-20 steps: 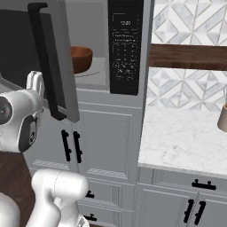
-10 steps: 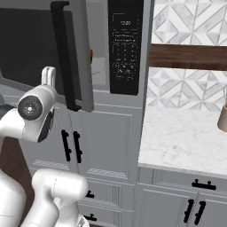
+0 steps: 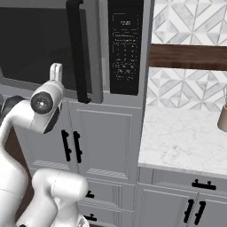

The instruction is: Open the microwave, place the bowl with waffle inside the microwave, then close the microwave door and turn it on.

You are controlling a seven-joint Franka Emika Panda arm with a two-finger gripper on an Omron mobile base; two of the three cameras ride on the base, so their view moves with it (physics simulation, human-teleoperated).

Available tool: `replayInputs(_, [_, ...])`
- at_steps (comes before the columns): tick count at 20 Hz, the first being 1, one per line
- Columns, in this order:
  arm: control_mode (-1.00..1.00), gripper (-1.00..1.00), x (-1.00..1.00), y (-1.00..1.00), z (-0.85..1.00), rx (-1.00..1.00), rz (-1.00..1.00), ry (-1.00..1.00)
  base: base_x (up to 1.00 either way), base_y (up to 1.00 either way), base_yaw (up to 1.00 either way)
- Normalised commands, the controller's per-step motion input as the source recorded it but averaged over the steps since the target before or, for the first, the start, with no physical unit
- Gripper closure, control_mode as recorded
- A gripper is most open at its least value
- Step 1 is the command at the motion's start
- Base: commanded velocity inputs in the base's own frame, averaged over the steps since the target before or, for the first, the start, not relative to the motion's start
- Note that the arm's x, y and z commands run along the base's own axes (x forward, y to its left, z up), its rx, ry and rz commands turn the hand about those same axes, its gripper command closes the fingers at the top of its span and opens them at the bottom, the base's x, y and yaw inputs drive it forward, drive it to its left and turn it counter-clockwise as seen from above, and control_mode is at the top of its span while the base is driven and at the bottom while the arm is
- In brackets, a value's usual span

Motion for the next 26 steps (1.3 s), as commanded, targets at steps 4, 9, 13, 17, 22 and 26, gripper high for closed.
replayInputs(4, [-1.00,-1.00,0.36,0.00,0.00,0.00,0.00,0.00,0.00,0.00,0.00])
replayInputs(9, [-1.00,-1.00,0.39,0.00,0.00,0.00,0.00,0.00,0.00,0.00,0.00])
replayInputs(13, [-1.00,-1.00,0.41,0.00,0.00,0.00,0.00,0.00,0.00,0.00,0.00])
replayInputs(17, [-1.00,-1.00,0.34,0.00,0.00,0.00,0.00,0.00,0.00,0.00,0.00])
replayInputs(22, [-1.00,-1.00,0.20,0.00,0.00,0.00,0.00,0.00,0.00,0.00,0.00])
replayInputs(26, [-1.00,-1.00,-0.29,0.08,0.03,-0.03,0.03,-0.01,0.00,0.00,0.00])
